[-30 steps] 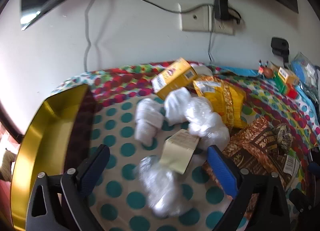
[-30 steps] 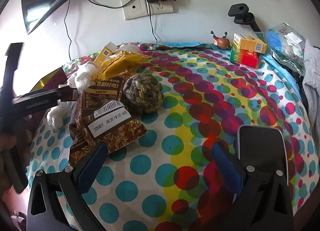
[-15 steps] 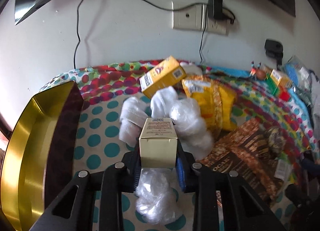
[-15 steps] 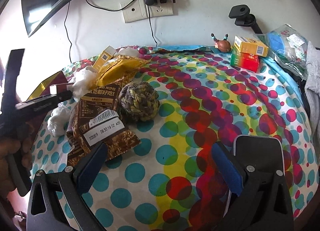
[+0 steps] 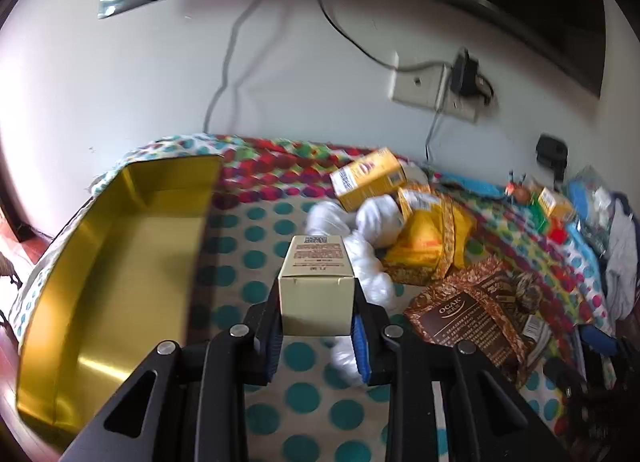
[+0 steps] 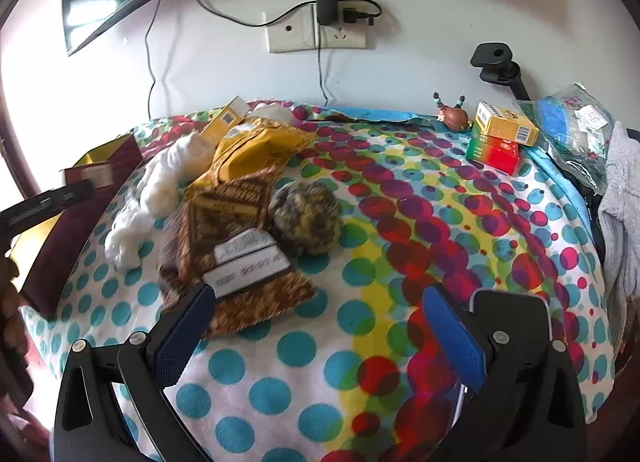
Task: Organize objects
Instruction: 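Grasp the small cream box with the left tool and lift it, then lower the cream box into the gold tin with left tool while right tool grasps plastic-wrapped bundle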
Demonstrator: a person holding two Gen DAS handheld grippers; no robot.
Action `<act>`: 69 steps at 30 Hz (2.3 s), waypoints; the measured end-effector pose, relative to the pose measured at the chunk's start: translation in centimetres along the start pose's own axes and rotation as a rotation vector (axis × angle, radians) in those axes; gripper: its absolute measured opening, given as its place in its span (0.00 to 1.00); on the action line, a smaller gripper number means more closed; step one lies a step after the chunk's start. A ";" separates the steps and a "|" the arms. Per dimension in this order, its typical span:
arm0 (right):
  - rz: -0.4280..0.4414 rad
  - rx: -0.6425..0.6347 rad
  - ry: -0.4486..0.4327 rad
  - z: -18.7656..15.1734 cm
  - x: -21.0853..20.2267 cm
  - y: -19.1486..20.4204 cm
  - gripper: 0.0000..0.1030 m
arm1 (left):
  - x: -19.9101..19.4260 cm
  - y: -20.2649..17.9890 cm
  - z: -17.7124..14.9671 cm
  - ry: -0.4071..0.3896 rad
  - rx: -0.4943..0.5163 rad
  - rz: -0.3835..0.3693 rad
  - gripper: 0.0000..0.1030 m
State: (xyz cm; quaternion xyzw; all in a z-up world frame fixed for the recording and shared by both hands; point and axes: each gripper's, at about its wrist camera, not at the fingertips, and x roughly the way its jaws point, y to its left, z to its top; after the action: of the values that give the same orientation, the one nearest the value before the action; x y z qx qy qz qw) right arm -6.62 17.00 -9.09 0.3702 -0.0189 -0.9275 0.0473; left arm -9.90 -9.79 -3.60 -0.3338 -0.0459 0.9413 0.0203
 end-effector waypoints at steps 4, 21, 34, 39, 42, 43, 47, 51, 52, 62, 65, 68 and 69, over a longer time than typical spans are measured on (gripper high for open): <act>0.048 0.030 -0.016 1.4 0.0 -1.5 1.00 | -2.7 2.6 0.4 -0.049 -0.011 0.047 0.28; 0.122 -0.167 0.001 1.2 2.3 6.0 0.96 | -2.9 13.2 -1.8 -0.007 -0.176 0.223 0.28; 0.286 -0.283 0.012 3.9 3.7 14.3 1.00 | -0.9 12.8 -3.5 0.050 -0.202 0.231 0.28; 0.323 -0.327 0.057 1.9 5.6 17.4 0.47 | -0.9 12.6 -3.8 0.054 -0.191 0.236 0.28; 0.342 -0.285 0.152 1.5 7.6 17.7 0.42 | -0.7 12.7 -4.1 0.061 -0.186 0.234 0.28; 0.359 -0.254 0.170 1.7 8.1 17.6 0.41 | -0.5 12.7 -4.2 0.064 -0.188 0.234 0.28; 0.323 -0.288 0.173 2.4 8.9 18.5 0.43 | -0.2 12.6 -4.5 0.068 -0.198 0.220 0.28; 0.306 -0.295 0.172 2.8 9.5 18.8 0.36 | -0.2 12.8 -4.6 0.066 -0.217 0.214 0.28; 0.310 -0.286 0.173 2.9 9.5 18.7 0.35 | -0.2 12.9 -4.6 0.064 -0.222 0.214 0.28; 0.301 -0.224 0.118 3.3 8.6 17.7 0.33 | 0.0 13.2 -4.9 0.076 -0.229 0.237 0.28; 0.307 -0.208 0.065 3.3 7.5 17.1 0.33 | -0.1 13.3 -4.9 0.079 -0.224 0.242 0.28; 0.313 -0.230 -0.002 2.9 5.7 16.8 0.33 | -0.5 13.1 -5.0 0.072 -0.212 0.217 0.31; 0.313 -0.247 -0.020 2.8 5.2 16.8 0.33 | -0.6 12.9 -5.1 0.069 -0.207 0.221 0.43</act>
State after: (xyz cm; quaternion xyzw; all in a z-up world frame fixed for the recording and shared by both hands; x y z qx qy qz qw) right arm -11.06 -0.28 -9.40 0.3449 0.0372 -0.9079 0.2355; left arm -6.32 -22.29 -8.44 -0.3693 -0.1048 0.9160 -0.1163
